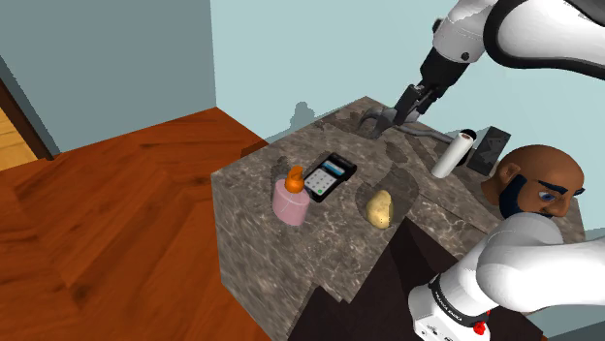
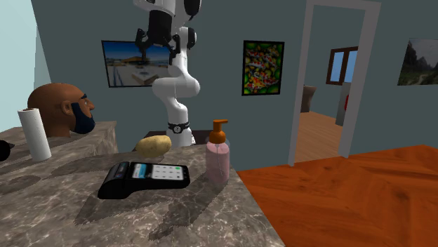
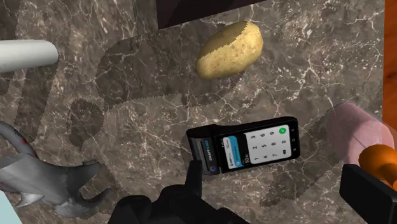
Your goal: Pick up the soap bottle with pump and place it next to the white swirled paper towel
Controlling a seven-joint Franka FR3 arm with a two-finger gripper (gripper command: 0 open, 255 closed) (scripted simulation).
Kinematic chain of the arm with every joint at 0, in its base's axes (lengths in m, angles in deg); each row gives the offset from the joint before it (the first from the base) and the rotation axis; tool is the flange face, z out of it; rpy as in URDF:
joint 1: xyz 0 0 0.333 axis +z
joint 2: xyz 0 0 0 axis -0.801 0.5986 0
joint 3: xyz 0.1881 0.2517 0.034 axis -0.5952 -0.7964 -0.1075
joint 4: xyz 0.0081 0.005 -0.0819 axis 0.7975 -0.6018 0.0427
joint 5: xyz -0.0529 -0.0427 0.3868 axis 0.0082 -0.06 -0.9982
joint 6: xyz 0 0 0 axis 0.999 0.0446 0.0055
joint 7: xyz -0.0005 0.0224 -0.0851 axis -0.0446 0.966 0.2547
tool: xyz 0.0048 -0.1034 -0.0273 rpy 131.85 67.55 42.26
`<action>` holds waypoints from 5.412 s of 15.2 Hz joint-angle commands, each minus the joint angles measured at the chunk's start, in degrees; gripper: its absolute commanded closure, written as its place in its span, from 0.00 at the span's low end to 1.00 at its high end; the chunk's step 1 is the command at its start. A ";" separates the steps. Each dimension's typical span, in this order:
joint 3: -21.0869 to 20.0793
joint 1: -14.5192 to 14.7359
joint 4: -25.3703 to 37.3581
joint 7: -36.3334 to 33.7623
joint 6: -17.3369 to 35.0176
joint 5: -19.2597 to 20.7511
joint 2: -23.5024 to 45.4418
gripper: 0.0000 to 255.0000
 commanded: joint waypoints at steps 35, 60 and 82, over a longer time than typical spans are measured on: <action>-15.82 5.64 -6.78 -24.01 38.67 -7.95 39.70 0.00; -15.42 5.82 -4.25 -22.76 32.03 -9.50 35.41 1.00; -14.03 5.90 6.70 -21.27 14.28 -10.93 28.41 1.00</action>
